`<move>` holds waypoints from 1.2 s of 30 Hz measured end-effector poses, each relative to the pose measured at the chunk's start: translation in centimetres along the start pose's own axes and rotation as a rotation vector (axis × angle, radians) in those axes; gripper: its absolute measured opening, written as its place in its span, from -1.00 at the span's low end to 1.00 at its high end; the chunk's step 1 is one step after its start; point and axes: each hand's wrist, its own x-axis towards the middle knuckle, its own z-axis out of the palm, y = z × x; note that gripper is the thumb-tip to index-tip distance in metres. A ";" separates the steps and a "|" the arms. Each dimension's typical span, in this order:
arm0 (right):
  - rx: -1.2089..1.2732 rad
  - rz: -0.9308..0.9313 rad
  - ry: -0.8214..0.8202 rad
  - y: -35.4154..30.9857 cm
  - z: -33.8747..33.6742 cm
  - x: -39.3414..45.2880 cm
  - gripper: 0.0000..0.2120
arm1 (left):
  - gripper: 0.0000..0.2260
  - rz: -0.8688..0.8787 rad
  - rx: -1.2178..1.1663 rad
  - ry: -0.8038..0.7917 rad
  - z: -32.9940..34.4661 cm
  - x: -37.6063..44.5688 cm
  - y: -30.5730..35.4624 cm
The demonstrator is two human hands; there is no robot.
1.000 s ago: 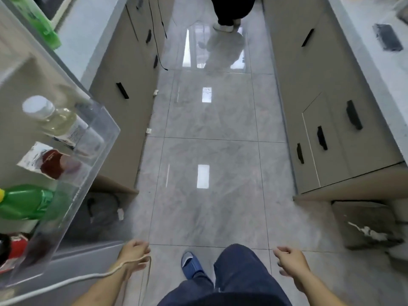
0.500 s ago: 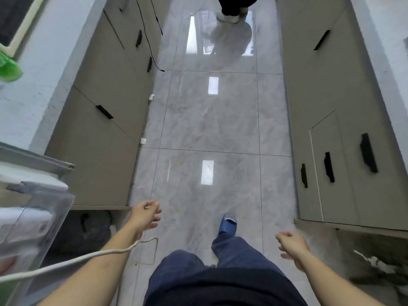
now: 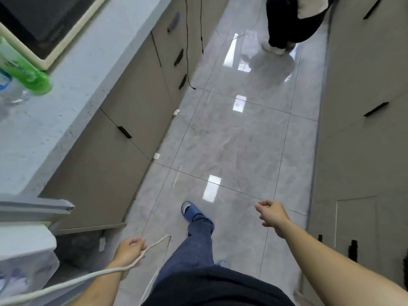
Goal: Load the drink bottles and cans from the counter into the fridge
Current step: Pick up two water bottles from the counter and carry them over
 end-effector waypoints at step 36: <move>-0.729 -0.832 -0.916 -52.6 27.6 3.1 -0.90 | -0.87 0.062 -0.883 0.675 -10.2 -0.5 30.0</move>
